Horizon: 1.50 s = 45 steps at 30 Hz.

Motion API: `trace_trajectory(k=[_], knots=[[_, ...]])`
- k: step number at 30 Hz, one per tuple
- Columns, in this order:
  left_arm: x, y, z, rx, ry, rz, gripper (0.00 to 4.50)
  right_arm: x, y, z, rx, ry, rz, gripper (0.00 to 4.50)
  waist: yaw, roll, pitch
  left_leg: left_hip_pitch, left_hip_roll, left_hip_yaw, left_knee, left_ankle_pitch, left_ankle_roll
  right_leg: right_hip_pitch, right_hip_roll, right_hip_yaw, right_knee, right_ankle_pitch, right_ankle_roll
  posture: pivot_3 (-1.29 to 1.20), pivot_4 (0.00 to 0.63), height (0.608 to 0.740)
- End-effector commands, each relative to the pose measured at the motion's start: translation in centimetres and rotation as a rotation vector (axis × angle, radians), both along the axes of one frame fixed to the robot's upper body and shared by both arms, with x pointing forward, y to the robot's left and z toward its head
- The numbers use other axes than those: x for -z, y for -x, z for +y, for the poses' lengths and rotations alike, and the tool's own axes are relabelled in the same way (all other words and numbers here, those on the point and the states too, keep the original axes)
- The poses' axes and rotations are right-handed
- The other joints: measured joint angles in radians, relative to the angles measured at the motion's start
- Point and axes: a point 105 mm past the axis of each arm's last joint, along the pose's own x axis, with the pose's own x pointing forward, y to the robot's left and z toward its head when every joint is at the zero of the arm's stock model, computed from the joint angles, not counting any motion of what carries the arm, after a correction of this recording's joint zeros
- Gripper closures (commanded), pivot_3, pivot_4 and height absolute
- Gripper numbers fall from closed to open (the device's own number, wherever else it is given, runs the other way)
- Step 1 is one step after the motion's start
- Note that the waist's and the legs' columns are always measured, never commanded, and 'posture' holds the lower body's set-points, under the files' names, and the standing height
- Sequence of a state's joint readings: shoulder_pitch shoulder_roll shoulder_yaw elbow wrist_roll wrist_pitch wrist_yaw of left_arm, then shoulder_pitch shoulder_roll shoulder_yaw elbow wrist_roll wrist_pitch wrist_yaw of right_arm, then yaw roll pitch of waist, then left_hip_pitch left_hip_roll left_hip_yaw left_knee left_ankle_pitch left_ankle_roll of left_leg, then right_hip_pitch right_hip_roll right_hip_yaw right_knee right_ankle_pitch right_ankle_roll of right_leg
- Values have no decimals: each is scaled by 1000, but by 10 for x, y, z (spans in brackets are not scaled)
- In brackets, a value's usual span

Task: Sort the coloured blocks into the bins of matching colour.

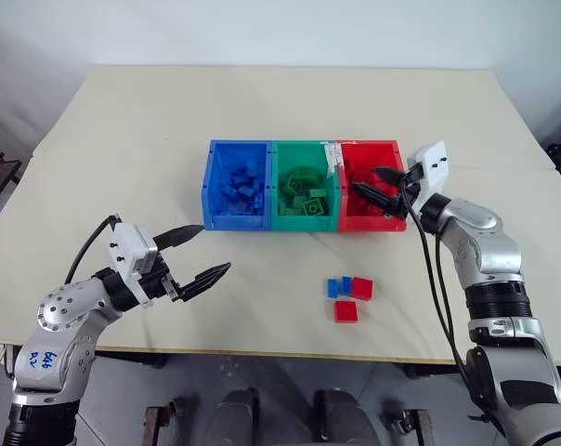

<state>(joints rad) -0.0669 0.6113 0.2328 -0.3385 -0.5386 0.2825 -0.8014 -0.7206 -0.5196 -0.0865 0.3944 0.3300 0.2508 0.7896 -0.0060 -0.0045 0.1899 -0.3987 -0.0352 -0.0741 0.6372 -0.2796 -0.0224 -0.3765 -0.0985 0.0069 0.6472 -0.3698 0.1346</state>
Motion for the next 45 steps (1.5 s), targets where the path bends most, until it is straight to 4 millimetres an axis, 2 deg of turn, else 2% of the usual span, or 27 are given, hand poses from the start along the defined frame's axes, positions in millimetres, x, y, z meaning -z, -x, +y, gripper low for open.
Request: trace_trajectory(k=[1,4,9,12,15,19,24,29,33,37,38,41,45], knots=[[-1,2,1,16,-45,-25,0,-14,32,-20,-83,46,-107,28,4,0,0,0,0,0,0,0,0,0,0,0,0,0,0,0,150,740],[6,2,2,39,-81,-5,0,-6,59,-39,-131,92,-118,28,12,0,0,-2,-1,-2,2,0,1,0,0,-2,-1,0,0,0,150,740],[22,2,-3,136,-189,7,0,28,114,-94,-135,253,-79,28,8,0,0,-3,-1,0,8,-2,4,2,-1,-1,-2,1,2,0,150,740],[25,2,-10,193,-210,1,0,42,131,-119,-118,317,-8,28,3,0,0,-3,-1,2,10,-2,4,3,-1,0,-3,2,4,0,150,740],[25,3,-19,246,-213,-13,0,48,137,-127,-144,340,32,28,-8,0,0,1,0,7,10,-1,5,4,-1,2,-2,2,4,0,150,740],[25,2,-23,262,-211,-18,0,52,134,-113,-237,330,61,28,-20,0,0,13,2,7,8,-2,5,16,0,2,-4,2,4,0,150,740],[24,3,-14,213,-217,-18,0,56,121,-51,-462,285,135,28,-25,0,0,13,4,6,9,-3,4,15,-1,3,-3,2,4,0,150,740],[24,8,-4,162,-219,-13,0,69,110,-11,-568,324,198,28,-12,0,0,11,4,4,10,-5,3,14,-3,2,-4,2,4,0,150,740],[26,15,0,143,-212,13,0,79,104,6,-594,333,224,28,5,0,0,10,4,3,10,-6,4,14,-5,1,-6,2,4,0,150,740],[27,20,4,110,-210,17,0,99,106,10,-596,351,273,28,7,1,0,9,3,2,10,-7,4,15,-7,0,-10,2,4,0,150,740],[27,21,5,106,-210,18,0,101,106,9,-594,352,276,411,5,0,0,9,2,2,10,-7,5,15,-7,0,-10,2,4,0,150,740],[26,23,6,97,-208,20,0,101,106,8,-584,338,269,1163,4,0,0,10,3,2,10,-8,4,16,-6,-1,-10,2,4,0,150,740],[26,23,4,98,-206,19,0,100,106,6,-570,327,264,2550,4,0,0,11,3,3,10,-8,4,17,-6,-1,-10,2,4,0,150,740]])
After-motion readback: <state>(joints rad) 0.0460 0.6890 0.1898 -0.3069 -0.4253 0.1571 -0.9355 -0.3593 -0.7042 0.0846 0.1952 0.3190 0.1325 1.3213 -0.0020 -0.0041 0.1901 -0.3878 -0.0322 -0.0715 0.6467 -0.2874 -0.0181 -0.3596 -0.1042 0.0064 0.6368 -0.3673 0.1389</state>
